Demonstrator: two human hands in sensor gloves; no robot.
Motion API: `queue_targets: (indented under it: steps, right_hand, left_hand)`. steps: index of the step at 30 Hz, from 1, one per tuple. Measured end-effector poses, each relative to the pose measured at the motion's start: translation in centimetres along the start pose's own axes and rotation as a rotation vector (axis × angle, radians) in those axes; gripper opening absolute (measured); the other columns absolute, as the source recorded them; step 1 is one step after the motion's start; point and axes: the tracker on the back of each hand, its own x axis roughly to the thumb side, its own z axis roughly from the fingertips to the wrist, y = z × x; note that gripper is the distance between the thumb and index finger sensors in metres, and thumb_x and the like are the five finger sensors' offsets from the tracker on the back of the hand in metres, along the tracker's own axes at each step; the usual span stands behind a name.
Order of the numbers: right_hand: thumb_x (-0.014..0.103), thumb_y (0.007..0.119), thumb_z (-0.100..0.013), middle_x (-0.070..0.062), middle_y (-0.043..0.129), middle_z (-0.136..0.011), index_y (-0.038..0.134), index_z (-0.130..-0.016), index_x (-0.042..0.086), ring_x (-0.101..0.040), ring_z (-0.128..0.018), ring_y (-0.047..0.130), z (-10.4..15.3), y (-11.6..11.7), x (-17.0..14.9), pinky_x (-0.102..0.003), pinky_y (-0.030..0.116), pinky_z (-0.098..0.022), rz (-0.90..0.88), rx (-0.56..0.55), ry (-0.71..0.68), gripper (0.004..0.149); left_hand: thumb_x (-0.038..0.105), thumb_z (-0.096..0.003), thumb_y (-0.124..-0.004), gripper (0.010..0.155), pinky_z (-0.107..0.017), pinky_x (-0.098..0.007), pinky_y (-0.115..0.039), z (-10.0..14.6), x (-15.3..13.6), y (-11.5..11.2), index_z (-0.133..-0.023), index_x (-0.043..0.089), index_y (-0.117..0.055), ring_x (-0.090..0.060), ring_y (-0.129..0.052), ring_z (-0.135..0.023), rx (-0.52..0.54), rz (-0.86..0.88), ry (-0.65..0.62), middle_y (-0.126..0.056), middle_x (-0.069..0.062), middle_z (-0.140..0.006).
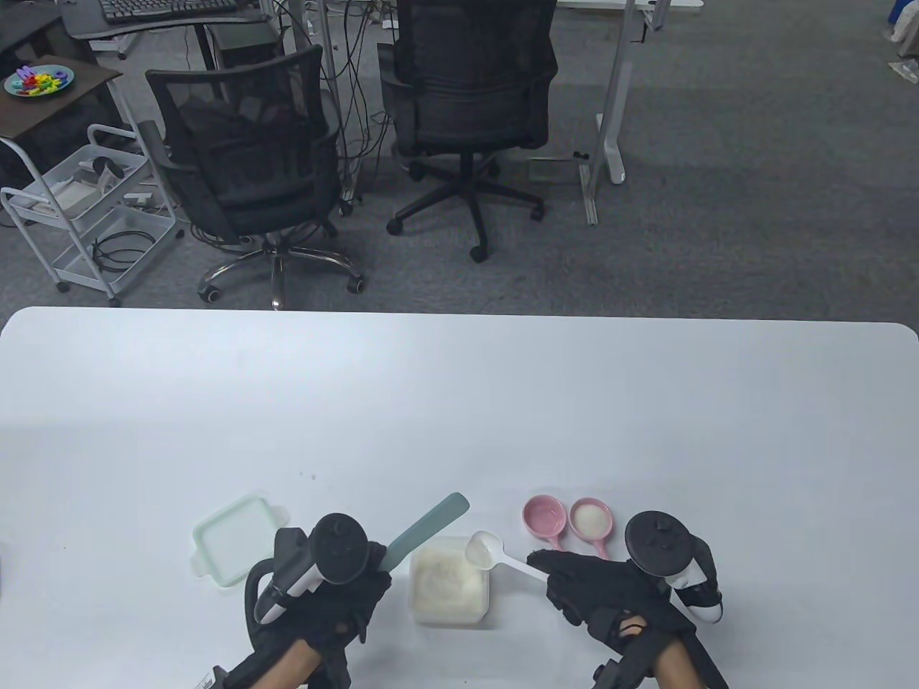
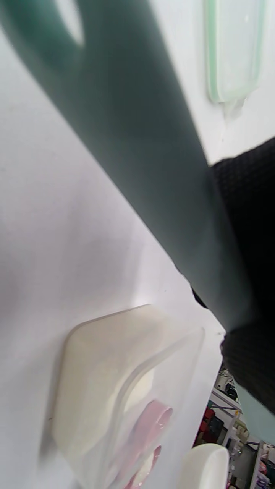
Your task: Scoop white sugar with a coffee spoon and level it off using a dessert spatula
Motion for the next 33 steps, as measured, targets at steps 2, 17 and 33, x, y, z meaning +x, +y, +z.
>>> queue_targets:
  steps: [2, 17, 33]
  right_hand:
    - [0.022, 0.070, -0.058, -0.014, 0.088, -0.071, 0.066, -0.105, 0.001, -0.027, -0.046, 0.088, 0.1, -0.1, 0.0, -0.058, 0.068, -0.060, -0.017, 0.000, -0.007, 0.051]
    - [0.022, 0.070, -0.058, -0.014, 0.088, -0.071, 0.066, -0.105, 0.001, -0.027, -0.046, 0.088, 0.1, -0.1, 0.0, -0.058, 0.068, -0.060, -0.028, 0.004, -0.020, 0.051]
    - [0.022, 0.070, -0.058, -0.014, 0.087, -0.072, 0.066, -0.105, 0.001, -0.027, -0.046, 0.088, -0.1, 0.3, 0.0, -0.058, 0.067, -0.060, 0.001, 0.011, 0.004, 0.051]
  left_hand:
    - [0.053, -0.0532, -0.077, 0.053, -0.050, -0.030, -0.092, -0.6, 0.1, -1.2, -0.102, 0.032, -0.073, -0.018, -0.106, -0.068, -0.110, -0.075, 0.055, -0.092, 0.005, -0.091]
    - [0.050, -0.0510, -0.081, 0.053, -0.045, -0.027, -0.095, -0.2, -0.7, 0.1, -0.100, 0.030, -0.078, -0.017, -0.109, -0.063, -0.002, -0.026, 0.070, -0.095, 0.004, -0.087]
    - [0.050, -0.0482, -0.087, 0.059, -0.037, -0.020, -0.101, -3.0, -2.9, -1.5, -0.099, 0.023, -0.078, -0.015, -0.112, -0.057, 0.039, -0.200, 0.313, -0.095, 0.001, -0.086]
